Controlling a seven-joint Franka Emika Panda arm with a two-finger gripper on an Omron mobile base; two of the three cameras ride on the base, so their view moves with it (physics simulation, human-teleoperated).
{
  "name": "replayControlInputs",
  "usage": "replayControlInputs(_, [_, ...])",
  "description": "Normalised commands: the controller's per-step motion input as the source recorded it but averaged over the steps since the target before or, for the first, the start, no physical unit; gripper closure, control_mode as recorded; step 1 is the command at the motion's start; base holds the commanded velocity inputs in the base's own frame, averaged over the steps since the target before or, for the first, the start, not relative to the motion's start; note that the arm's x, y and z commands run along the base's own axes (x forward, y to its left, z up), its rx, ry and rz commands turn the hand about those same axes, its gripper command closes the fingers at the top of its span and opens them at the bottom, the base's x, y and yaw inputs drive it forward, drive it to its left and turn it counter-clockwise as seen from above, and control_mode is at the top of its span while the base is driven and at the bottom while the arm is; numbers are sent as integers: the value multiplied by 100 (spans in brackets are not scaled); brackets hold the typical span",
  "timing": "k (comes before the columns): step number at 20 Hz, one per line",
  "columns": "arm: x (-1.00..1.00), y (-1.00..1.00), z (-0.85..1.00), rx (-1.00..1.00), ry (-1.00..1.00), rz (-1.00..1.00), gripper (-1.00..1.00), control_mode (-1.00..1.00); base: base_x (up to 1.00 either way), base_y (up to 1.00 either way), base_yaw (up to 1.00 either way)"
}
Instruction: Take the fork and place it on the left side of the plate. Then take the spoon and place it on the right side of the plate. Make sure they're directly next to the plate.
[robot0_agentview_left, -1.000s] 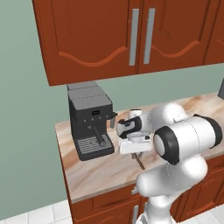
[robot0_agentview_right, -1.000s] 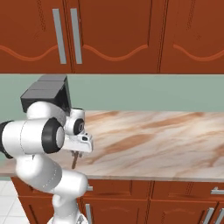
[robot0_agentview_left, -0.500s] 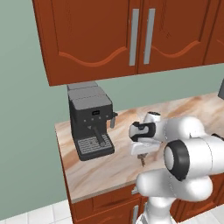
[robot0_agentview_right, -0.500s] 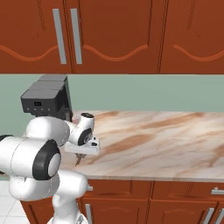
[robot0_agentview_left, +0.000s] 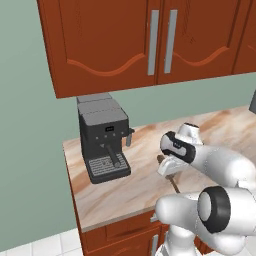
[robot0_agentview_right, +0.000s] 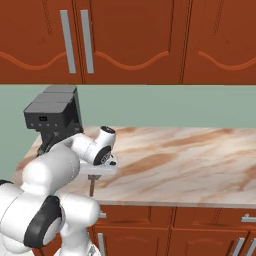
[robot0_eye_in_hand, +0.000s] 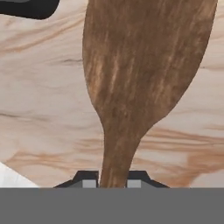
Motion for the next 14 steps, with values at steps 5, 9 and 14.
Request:
replayControlInputs(5, [-33,0,72,5,0,14,100,-100,0,0,0])
replayControlInputs(9, [-47,0,62,4,0,11,100,-100,0,0,0])
replayControlInputs(14, [-72,0,52,5,-1,7,100,-100,0,0,0])
